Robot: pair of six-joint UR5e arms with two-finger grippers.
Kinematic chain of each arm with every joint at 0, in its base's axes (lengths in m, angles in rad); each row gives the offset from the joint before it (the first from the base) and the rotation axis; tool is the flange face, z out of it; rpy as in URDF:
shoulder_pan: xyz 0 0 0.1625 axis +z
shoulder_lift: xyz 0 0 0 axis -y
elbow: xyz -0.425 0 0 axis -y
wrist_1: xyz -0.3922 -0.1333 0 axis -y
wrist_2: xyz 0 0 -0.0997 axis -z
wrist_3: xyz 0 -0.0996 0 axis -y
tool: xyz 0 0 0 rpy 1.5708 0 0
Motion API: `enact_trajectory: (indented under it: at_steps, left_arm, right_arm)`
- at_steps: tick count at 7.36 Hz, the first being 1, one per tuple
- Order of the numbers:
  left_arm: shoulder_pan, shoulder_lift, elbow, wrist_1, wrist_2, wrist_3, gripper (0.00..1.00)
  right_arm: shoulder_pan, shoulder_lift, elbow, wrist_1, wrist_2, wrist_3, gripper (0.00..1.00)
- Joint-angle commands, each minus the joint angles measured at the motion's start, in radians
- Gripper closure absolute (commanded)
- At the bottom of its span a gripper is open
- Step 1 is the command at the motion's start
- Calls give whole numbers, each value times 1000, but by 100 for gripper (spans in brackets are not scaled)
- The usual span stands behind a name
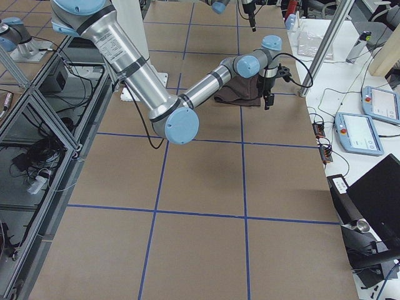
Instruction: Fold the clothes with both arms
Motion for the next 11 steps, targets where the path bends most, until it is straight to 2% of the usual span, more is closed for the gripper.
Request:
enact_trajectory:
  at_steps: [1, 2, 3, 4, 6, 7, 8, 9, 10, 11]
  left_arm:
    - [-249, 163, -30, 69, -153, 478, 0]
    - [-349, 209, -30, 129, -156, 733, 0]
    - [-440, 223, -29, 225, -158, 942, 0]
    - [-457, 263, -32, 266, -164, 991, 0]
    - [-450, 331, 6, 117, -167, 964, 0]
    - [-448, 387, 51, 66, -171, 973, 0]
    - [-448, 386, 65, 51, -182, 966, 0]
    - [-448, 397, 66, 104, -199, 967, 0]
    - [-448, 394, 57, 176, -260, 967, 0]
    - [-450, 391, 27, 248, -282, 972, 0]
  right_arm:
    - [243, -273, 185, -158, 169, -342, 0]
    - [334, -381, 185, -158, 231, -494, 0]
    - [406, -464, 188, -152, 236, -611, 0]
    - [413, -495, 196, -142, 230, -607, 0]
    - [412, -489, 192, -142, 102, -606, 0]
    - [450, -507, 195, -145, 107, -601, 0]
    - [485, -564, 198, -143, 169, -603, 0]
    - [506, -621, 178, -142, 266, -607, 0]
    - [513, -655, 173, -140, 271, -609, 0]
    - [513, -667, 173, -123, 270, -603, 0]
